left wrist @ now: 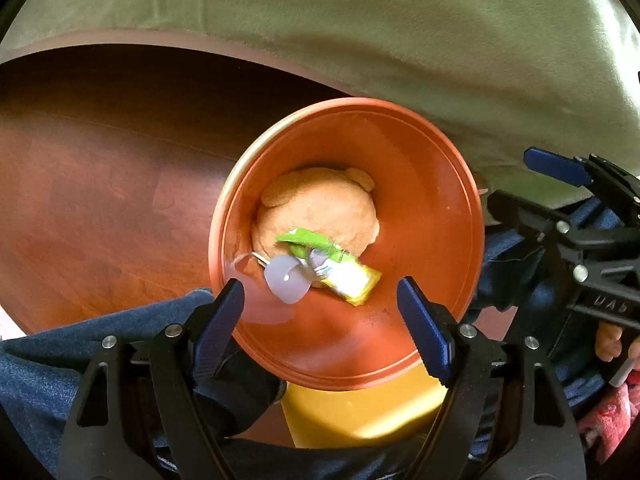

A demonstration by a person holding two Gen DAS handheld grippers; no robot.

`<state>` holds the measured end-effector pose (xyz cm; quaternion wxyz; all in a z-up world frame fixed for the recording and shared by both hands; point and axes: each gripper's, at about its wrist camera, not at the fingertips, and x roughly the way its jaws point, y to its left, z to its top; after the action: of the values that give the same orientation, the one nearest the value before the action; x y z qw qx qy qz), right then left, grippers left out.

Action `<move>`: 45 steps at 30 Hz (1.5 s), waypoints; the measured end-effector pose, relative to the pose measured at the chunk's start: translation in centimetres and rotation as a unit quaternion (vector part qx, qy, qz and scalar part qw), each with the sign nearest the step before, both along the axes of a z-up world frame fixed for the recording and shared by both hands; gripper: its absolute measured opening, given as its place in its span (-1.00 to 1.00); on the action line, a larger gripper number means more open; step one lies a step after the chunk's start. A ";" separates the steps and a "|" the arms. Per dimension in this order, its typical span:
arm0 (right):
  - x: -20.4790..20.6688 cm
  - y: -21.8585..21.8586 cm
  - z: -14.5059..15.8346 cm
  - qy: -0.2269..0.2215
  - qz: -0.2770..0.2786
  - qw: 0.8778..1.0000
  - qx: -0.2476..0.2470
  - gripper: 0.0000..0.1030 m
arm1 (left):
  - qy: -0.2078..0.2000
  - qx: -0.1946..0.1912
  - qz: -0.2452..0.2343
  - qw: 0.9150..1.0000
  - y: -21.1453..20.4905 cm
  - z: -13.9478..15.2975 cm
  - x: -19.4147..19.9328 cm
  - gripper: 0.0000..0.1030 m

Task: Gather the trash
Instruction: 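Lower both held items into the orange bucket and open both grippers, then grasp the white foam tube with the left gripper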

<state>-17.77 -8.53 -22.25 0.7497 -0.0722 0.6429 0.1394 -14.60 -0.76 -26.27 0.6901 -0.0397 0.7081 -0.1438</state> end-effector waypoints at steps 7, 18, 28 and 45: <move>0.5 -0.7 0.1 -0.009 -0.005 1.000 0.007 0.42 | -0.006 0.003 -0.001 1.000 -0.1 -1.0 -0.8 0.49; 0.2 -0.7 4.5 -0.065 0.002 0.997 0.029 0.47 | -0.062 0.008 0.003 0.998 0.0 2.7 -0.4 0.49; -0.7 -1.5 13.0 -0.193 0.016 0.979 0.065 0.60 | -0.233 -0.001 0.064 0.970 3.5 14.4 5.6 0.68; -0.6 -2.6 12.8 -0.206 -0.001 0.976 0.077 0.60 | -0.232 -0.063 0.150 0.959 5.3 23.6 26.1 0.68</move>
<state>-18.32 -11.15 -9.43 0.8694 -0.0405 0.4623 0.1697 11.55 4.55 -2.63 0.8454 -0.1549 0.5035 -0.0883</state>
